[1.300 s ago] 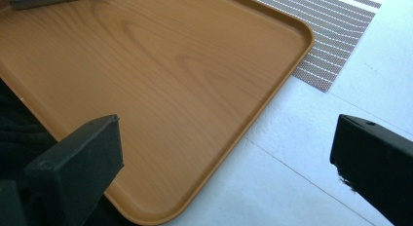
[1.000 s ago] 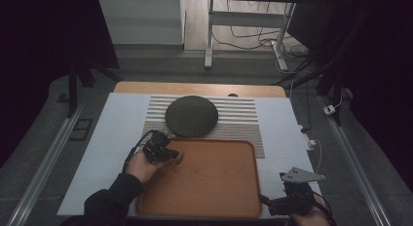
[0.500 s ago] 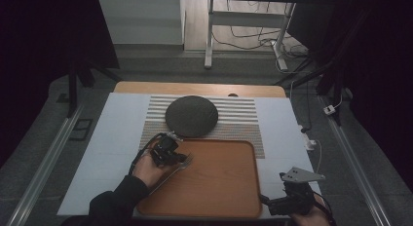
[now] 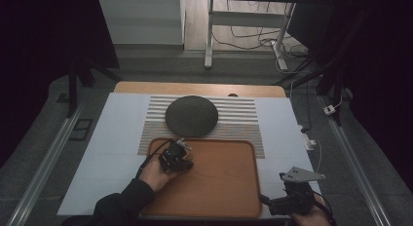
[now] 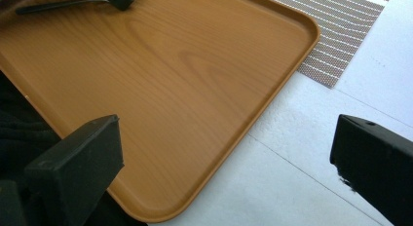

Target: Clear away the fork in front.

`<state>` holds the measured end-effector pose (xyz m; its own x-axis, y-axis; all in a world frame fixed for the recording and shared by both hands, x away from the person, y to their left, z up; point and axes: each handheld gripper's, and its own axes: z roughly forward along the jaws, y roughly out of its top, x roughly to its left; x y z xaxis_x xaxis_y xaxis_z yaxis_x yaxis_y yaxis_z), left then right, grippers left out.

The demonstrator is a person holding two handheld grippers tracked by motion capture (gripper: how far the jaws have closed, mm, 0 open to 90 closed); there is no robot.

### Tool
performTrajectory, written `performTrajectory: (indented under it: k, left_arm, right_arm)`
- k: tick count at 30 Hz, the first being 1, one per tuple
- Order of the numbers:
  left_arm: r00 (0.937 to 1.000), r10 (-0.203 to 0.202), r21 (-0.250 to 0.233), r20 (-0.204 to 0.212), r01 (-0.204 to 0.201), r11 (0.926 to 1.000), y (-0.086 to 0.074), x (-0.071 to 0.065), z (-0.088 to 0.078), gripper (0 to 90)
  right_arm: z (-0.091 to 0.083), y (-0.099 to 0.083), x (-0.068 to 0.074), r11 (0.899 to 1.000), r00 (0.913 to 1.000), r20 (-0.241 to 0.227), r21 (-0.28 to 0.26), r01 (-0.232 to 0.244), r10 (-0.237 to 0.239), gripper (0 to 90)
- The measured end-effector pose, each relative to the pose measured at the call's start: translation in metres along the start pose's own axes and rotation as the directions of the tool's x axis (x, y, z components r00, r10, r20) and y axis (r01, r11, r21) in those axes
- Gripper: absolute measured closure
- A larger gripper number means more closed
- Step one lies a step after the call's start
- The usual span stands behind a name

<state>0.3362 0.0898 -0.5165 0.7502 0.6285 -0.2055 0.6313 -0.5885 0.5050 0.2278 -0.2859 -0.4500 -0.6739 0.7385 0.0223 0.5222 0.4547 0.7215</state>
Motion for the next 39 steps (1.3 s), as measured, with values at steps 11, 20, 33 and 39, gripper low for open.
performTrajectory:
  k: [11,20,33,39]
  left_arm:
    - [0.9905,-0.120,-0.002,-0.068,0.120,0.9928,-0.015,0.041,-0.019,88.4]
    - [0.9777,-0.194,-0.002,-0.081,0.194,0.9809,-0.026,0.062,-0.030,88.4]
    - [0.9738,-0.208,-0.022,-0.092,0.206,0.9782,-0.030,0.068,-0.036,83.1]
    - [0.9811,-0.181,-0.082,-0.068,0.175,0.9811,-0.030,0.061,-0.047,67.5]
  right_arm:
    - [0.000,0.000,0.000,1.000,1.0000,-0.002,0.001,-0.004,0.004,0.0]
    - [0.001,0.000,0.000,1.000,1.0000,-0.005,0.003,-0.006,0.006,0.0]
    - [0.000,0.000,0.000,1.000,1.0000,-0.005,0.004,-0.006,0.006,0.0]
    - [0.000,0.000,0.000,1.000,1.0000,-0.005,0.003,-0.006,0.006,0.0]
